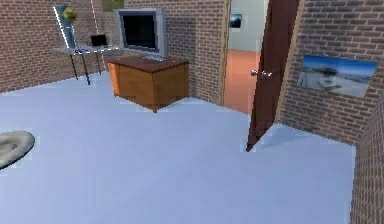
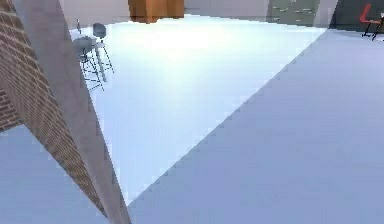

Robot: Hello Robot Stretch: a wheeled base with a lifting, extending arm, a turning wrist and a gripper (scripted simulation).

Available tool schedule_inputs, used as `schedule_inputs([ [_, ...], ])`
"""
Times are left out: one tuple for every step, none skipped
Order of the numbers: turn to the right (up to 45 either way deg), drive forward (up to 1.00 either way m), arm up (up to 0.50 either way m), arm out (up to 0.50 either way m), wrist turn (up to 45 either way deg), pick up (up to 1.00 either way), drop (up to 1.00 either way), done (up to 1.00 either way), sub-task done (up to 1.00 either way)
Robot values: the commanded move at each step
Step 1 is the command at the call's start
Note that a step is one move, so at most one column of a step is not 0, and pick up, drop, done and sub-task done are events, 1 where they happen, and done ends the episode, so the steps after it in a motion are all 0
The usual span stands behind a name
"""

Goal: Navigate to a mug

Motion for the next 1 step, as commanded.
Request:
schedule_inputs([
  [0.0, 1.0, 0.0, 0.0, 0.0, 0.0, 0.0, 0.0, 0.0],
])
